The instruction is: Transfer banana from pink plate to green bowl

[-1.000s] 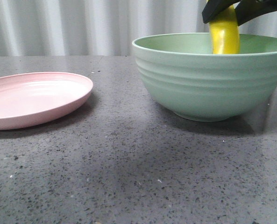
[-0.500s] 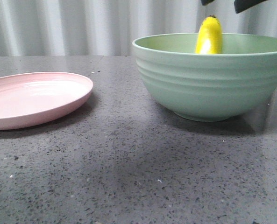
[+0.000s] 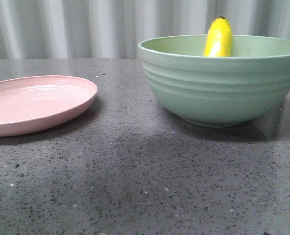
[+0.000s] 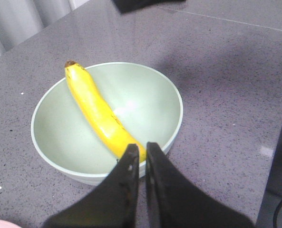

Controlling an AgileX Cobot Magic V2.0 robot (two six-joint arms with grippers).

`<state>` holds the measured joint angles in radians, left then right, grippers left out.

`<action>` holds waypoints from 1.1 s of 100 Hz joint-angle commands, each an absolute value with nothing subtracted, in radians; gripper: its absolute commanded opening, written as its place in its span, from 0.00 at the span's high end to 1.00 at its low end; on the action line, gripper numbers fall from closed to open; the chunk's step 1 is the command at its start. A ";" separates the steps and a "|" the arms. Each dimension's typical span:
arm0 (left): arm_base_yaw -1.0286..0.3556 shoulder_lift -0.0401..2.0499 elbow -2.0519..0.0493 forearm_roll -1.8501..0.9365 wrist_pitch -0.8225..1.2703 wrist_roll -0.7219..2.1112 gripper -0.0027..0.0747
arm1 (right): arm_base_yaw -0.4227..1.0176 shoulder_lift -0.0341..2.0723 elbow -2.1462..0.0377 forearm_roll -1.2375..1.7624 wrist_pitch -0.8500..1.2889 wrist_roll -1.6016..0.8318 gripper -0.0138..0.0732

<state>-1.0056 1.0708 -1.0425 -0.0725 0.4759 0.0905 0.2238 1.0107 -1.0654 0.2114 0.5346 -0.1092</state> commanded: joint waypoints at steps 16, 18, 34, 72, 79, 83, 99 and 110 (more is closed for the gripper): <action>-1.011 0.884 -0.943 -0.087 0.351 0.083 0.99 | 0.226 0.828 -1.049 0.177 0.507 -0.122 0.92; -1.011 0.865 -0.924 -0.087 0.336 0.083 0.99 | 0.226 0.810 -1.034 0.177 0.498 -0.122 0.92; -1.011 0.687 -0.773 -0.087 0.217 0.083 0.99 | 0.226 0.654 -0.880 0.174 0.380 -0.122 0.92; -1.011 0.314 -0.463 -0.087 0.158 0.083 0.99 | 0.226 0.211 -0.445 0.171 0.246 -0.122 0.92; -1.011 0.262 -0.420 -0.087 0.158 0.083 0.99 | 0.226 0.133 -0.391 0.171 0.254 -0.122 0.92; -1.011 0.242 -0.405 -0.087 0.163 0.083 0.99 | 0.226 0.092 -0.372 0.171 0.260 -0.122 0.92; -1.011 0.209 -0.347 -0.087 0.166 0.083 0.99 | 0.226 -0.004 -0.309 0.171 0.263 -0.122 0.92; -1.011 0.209 -0.320 -0.087 0.170 0.083 0.99 | 0.226 -0.014 -0.289 0.171 0.264 -0.122 0.92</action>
<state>-1.0056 0.2013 -0.3113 -0.0763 0.2487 0.0905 0.2238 -0.0092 -0.2769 0.1792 0.3424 -0.1092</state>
